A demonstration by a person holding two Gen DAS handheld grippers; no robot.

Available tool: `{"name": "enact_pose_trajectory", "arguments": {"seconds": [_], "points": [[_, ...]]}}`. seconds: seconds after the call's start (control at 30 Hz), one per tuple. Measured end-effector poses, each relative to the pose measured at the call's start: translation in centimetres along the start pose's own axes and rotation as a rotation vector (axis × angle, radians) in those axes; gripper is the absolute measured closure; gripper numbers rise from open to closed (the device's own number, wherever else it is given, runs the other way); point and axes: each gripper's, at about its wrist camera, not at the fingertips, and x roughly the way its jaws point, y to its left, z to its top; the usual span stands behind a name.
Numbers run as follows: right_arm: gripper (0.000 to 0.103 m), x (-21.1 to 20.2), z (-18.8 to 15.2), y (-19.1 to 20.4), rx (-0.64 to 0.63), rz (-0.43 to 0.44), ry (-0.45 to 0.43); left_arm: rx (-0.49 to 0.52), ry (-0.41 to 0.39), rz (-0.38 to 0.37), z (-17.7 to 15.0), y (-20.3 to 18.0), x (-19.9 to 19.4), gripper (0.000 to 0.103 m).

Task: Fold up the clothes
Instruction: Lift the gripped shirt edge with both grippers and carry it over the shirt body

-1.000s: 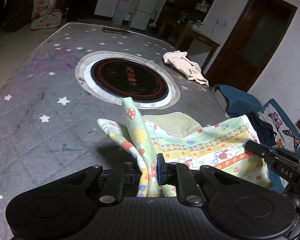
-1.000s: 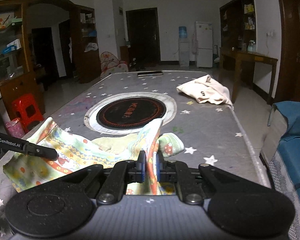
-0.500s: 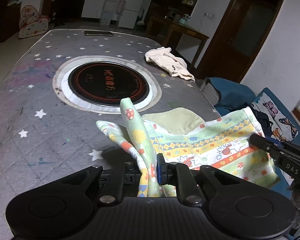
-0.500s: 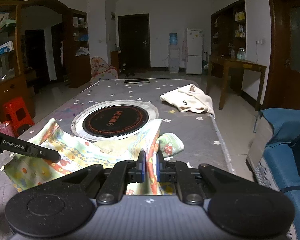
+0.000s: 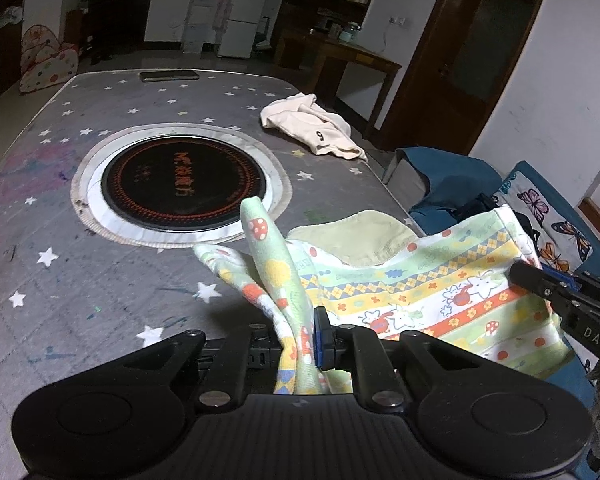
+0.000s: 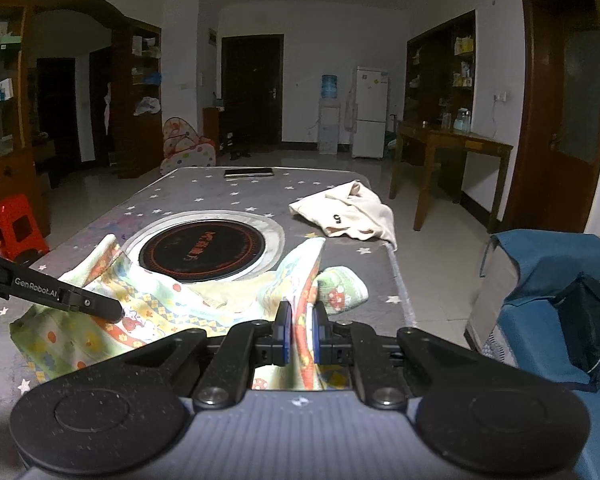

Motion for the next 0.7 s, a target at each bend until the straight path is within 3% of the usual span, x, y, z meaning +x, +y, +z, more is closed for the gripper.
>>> {"name": "enact_pose_trajectory", "arguments": {"seconds": [0.7], "points": [[0.094,-0.6,0.6,-2.4,-0.023,-0.075,-0.017,0.063,0.02,-0.001,1.5,-3.5,1.8,0.09]]}}
